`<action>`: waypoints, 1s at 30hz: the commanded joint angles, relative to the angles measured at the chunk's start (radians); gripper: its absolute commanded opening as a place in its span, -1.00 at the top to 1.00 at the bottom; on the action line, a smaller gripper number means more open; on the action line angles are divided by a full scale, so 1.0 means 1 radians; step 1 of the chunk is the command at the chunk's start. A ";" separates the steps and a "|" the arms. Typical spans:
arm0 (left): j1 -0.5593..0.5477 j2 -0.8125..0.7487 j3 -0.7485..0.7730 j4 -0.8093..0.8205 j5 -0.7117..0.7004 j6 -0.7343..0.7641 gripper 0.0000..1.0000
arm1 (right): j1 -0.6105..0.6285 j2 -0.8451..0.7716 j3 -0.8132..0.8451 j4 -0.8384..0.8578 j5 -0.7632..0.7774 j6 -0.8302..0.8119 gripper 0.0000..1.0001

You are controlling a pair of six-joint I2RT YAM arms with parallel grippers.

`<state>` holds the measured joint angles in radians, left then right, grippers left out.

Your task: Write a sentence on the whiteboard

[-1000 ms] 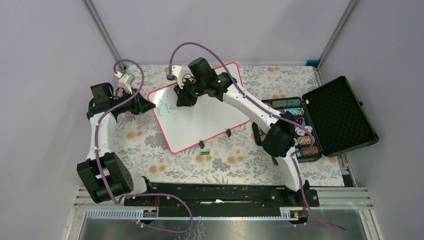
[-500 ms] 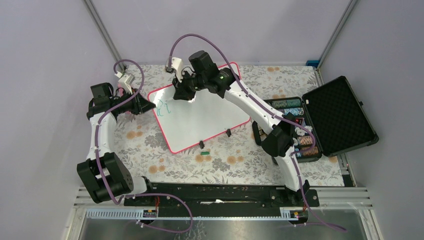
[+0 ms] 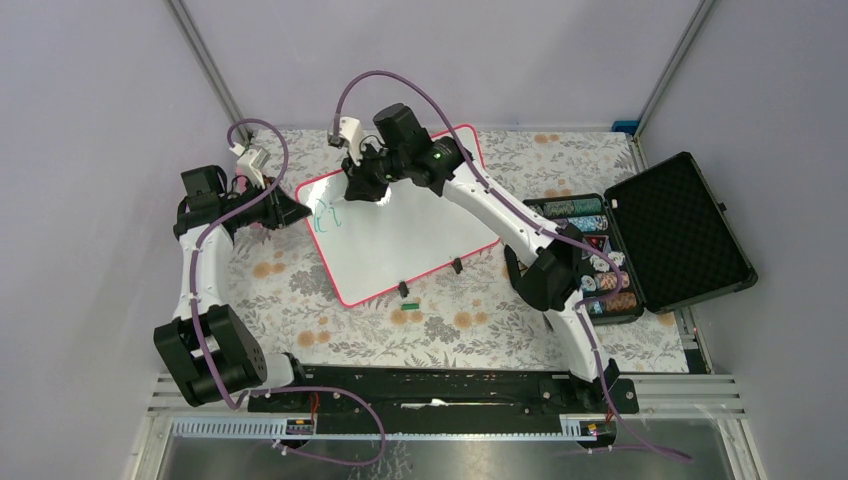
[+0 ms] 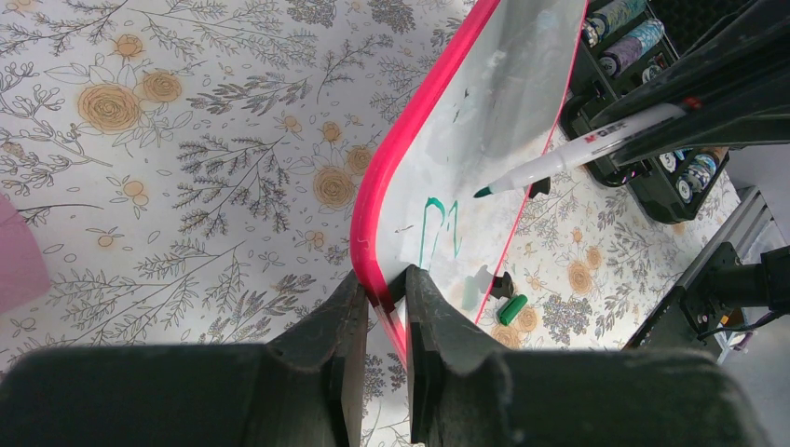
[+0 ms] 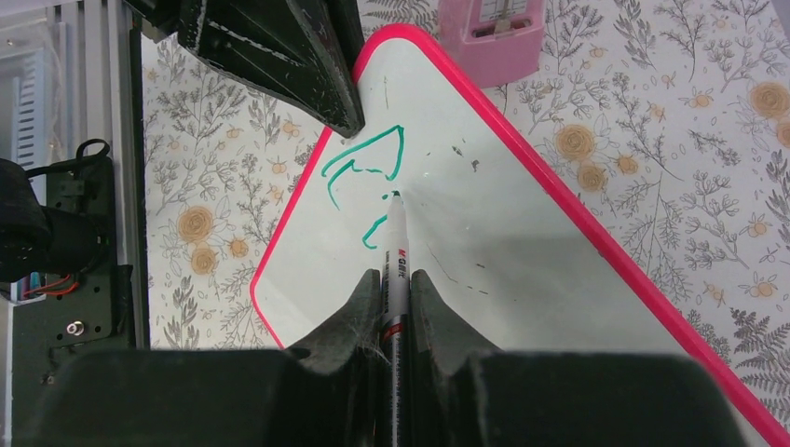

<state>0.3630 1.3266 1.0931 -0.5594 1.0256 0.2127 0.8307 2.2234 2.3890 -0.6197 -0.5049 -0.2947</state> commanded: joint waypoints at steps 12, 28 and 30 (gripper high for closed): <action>-0.022 -0.022 0.008 0.012 0.032 0.040 1.00 | -0.002 0.049 0.087 0.003 0.057 0.007 1.00; -0.022 -0.021 0.010 0.012 0.028 0.037 1.00 | -0.003 -0.027 -0.008 -0.026 0.046 -0.021 1.00; -0.022 -0.021 0.010 0.012 0.028 0.036 1.00 | -0.004 -0.044 -0.016 -0.026 0.034 -0.015 1.00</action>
<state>0.3614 1.3262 1.0931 -0.5594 1.0164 0.2131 0.8310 2.2555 2.3901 -0.6277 -0.4923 -0.2920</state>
